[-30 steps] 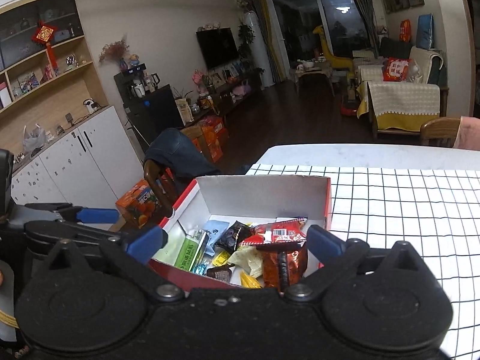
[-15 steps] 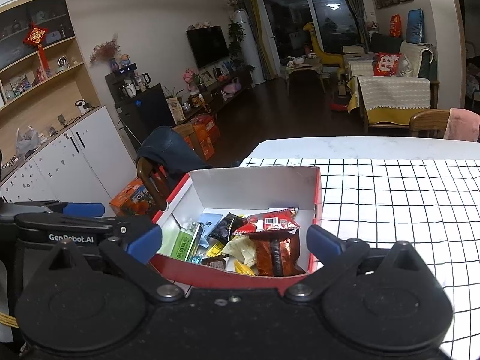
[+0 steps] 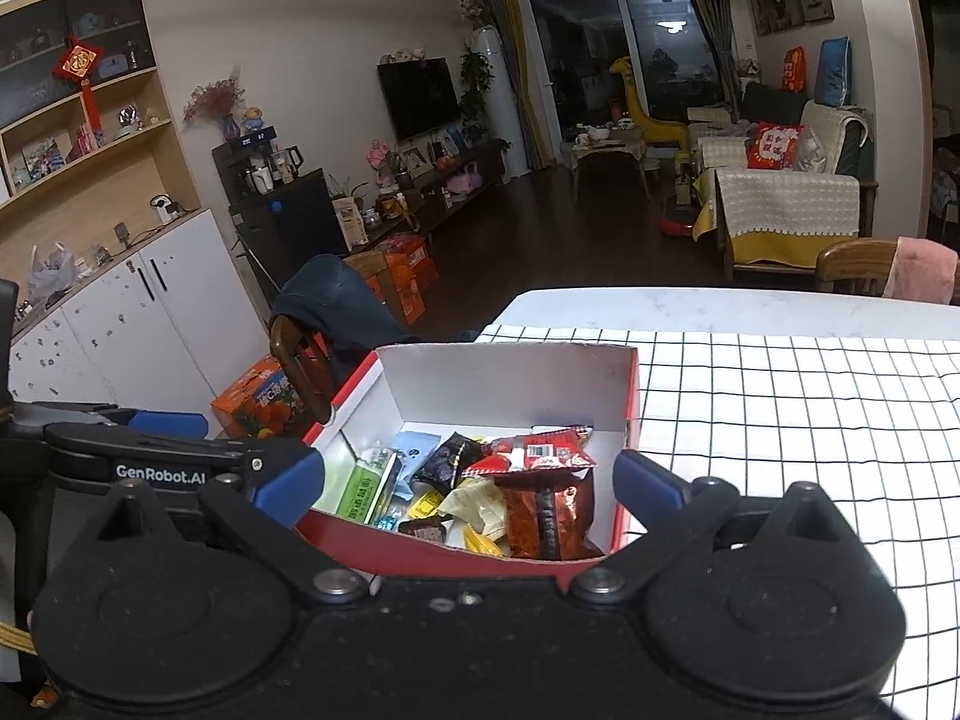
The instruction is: Organize snacks
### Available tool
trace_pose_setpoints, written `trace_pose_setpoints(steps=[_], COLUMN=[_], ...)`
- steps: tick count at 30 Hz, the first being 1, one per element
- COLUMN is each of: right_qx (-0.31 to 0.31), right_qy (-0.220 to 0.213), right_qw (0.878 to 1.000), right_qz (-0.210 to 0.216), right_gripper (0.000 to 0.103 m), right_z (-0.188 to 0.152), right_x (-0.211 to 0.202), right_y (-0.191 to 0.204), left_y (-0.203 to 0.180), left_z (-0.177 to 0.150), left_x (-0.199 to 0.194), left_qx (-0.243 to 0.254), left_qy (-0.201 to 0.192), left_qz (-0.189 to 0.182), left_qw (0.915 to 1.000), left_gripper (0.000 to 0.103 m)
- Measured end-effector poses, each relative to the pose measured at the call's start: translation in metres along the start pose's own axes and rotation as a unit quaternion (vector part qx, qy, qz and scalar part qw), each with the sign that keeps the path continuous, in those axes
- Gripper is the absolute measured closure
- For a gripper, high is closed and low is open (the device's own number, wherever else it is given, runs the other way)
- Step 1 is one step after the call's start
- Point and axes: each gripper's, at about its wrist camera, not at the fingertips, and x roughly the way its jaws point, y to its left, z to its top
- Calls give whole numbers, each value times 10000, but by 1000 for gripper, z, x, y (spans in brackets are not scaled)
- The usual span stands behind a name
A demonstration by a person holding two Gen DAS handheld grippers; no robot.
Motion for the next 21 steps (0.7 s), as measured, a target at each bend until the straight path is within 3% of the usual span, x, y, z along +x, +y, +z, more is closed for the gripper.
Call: trace_pose_setpoints(steps=[21], right_qx=[213], right_qy=[64], right_qw=[9997], right_qz=[40], right_gripper=[0], right_z=[-3], right_x=[1], right_y=[-7], left_y=[-4], left_z=[0], left_x=[1], left_qx=[-19], left_qy=[73], left_qz=[39], left_qw=[10000], left_gripper=[0])
